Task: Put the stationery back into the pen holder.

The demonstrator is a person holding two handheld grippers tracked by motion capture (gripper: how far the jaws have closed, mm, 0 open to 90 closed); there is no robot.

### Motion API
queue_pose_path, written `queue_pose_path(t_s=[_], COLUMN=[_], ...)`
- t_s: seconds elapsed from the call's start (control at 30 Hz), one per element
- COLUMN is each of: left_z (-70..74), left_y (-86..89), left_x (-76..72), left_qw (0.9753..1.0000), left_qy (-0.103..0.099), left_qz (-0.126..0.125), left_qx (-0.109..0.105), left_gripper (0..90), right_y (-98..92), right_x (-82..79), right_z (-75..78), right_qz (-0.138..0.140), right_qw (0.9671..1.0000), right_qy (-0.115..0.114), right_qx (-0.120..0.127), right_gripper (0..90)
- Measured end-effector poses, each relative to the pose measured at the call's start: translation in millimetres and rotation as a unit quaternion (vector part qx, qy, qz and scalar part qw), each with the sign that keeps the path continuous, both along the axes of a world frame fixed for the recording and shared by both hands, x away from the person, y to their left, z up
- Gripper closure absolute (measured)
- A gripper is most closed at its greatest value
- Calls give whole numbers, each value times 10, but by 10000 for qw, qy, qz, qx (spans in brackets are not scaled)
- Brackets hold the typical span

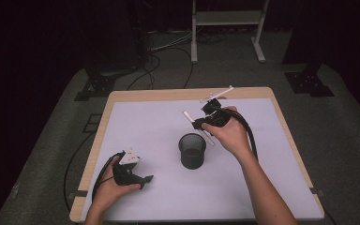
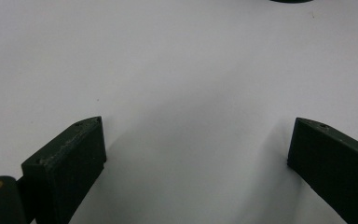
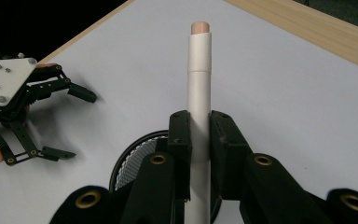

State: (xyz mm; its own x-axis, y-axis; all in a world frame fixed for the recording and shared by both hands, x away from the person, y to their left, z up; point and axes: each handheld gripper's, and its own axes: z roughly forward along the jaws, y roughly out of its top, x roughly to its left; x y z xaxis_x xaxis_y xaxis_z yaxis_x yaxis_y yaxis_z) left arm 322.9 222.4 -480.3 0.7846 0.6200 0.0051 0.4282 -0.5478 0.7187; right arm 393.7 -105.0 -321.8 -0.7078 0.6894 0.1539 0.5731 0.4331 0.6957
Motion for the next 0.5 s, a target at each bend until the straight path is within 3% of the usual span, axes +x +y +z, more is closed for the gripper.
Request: queue_pose_path(t_s=[0.5], left_z=[1], left_y=[2], left_x=[1], left_qw=[10000], left_qy=[-1], left_qz=[-10], left_qx=[17], left_gripper=[32], right_y=[268], right_x=[96], right_z=[-128], right_qz=[172], right_qw=[9998], right_qy=[-73], right_qx=[-8], right_gripper=[778])
